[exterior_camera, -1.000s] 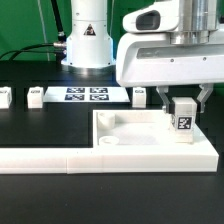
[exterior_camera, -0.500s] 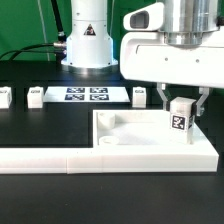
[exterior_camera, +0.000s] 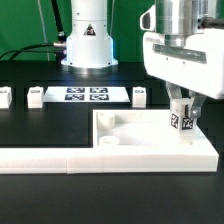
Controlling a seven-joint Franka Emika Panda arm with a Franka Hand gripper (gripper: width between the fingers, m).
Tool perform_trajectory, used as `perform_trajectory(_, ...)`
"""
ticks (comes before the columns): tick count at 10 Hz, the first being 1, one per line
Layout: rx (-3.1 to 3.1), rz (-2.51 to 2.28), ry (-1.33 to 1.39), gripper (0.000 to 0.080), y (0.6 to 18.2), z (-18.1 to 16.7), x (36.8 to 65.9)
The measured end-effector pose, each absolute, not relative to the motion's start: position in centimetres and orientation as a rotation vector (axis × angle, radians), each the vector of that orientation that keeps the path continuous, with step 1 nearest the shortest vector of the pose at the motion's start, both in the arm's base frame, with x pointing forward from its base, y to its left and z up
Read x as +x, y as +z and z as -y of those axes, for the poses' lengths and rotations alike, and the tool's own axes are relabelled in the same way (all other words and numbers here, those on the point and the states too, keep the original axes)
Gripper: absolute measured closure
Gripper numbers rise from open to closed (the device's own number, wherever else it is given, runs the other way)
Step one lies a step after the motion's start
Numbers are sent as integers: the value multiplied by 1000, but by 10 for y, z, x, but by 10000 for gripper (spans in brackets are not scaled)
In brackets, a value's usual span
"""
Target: Assemble square table
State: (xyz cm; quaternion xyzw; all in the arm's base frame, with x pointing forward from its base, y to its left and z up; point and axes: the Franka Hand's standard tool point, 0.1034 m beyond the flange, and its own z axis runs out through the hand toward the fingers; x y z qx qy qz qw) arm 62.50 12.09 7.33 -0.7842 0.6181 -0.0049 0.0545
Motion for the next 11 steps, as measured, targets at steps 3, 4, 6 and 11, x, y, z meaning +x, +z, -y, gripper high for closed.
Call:
perform_trajectory(3,-2402,-1848,-13,266,73,-122,625)
perform_trajectory(4,-2457,-1775,-16,266,73,-122,624)
perform_trajectory(6,-2626,-1517,-36,171,73,-122,625)
perform_trajectory(11,-2958,-738,-84,150,71,-123,625)
